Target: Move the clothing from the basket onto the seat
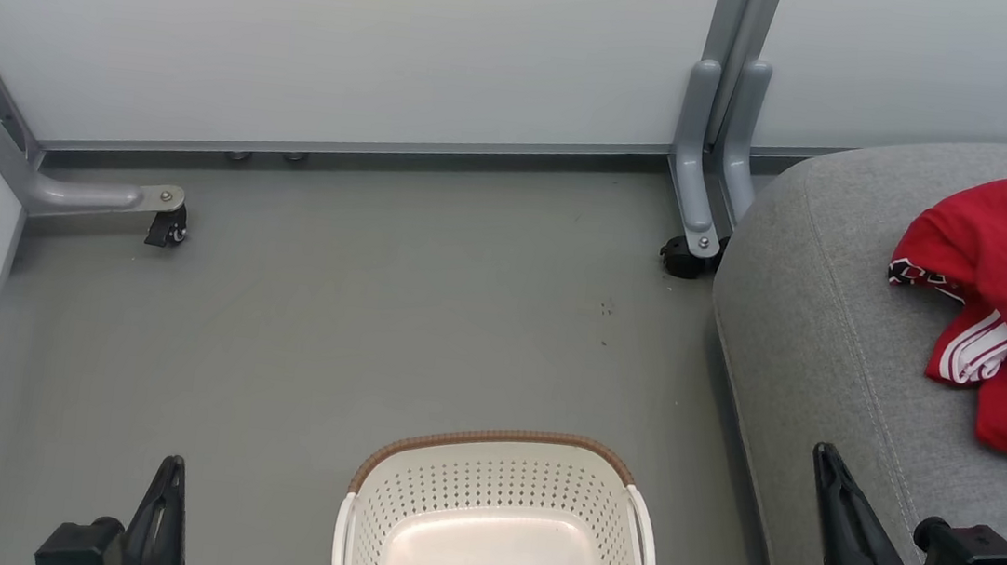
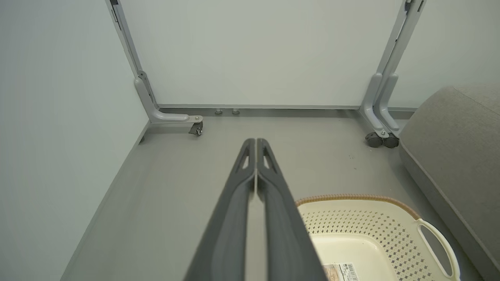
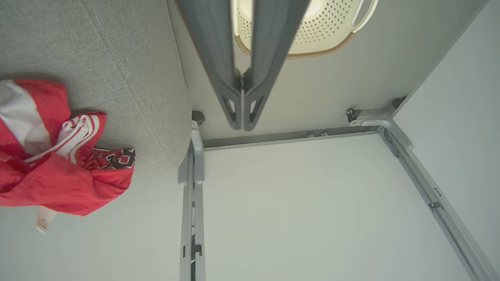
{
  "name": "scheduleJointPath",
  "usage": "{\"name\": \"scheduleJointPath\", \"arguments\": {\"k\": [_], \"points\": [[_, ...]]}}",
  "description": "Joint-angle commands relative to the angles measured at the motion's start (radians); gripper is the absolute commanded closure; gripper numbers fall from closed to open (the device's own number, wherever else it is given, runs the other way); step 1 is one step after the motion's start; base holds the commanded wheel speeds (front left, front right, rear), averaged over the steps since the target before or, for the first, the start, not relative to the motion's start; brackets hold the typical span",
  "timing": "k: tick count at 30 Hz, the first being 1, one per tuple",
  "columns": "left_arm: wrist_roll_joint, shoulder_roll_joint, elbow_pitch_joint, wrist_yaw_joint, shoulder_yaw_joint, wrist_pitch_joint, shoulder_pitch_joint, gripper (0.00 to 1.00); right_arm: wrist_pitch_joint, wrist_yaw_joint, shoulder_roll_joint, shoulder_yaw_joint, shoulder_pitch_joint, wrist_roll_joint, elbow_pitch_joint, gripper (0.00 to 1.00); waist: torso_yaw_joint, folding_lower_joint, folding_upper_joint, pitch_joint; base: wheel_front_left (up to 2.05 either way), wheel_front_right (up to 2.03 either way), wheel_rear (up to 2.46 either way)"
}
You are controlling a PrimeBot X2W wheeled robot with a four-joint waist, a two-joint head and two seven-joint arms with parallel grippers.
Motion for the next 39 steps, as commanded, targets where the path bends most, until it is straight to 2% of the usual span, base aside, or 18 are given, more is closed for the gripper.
{"name": "scheduleJointPath", "arguments": {"k": [1,17,33,34,39], "points": [[-0.049,0.001,-0.009,-0.006,0.014,0.013,-0.019,1.00,0.001,0.000,-0.005,0.000,-0.007,0.053,-0.009,1.00,0.001,0.0000,0.0000,0.000,0.00,0.00,0.00],[-0.337,-0.010,-0.019,-0.028,0.039,0.081,-0.055,1.00,0.022,0.000,-0.026,-0.003,-0.070,0.368,0.064,1.00,0.007,0.0000,0.0000,0.001,0.00,0.00,0.00],[-0.575,-0.020,-0.021,-0.048,0.064,0.142,-0.089,1.00,0.043,0.000,-0.037,-0.012,-0.115,0.620,0.118,1.00,0.013,0.0000,0.0000,0.002,0.00,0.00,0.00],[-0.680,-0.024,-0.022,-0.056,0.076,0.169,-0.105,1.00,0.054,0.000,-0.040,-0.018,-0.136,0.730,0.142,1.00,0.016,0.0000,0.0000,0.002,0.00,0.00,0.00],[-0.742,-0.027,-0.023,-0.061,0.083,0.185,-0.113,1.00,0.061,0.000,-0.041,-0.023,-0.147,0.794,0.156,1.00,0.018,0.0000,0.0000,0.002,0.00,0.00,0.00]]}}
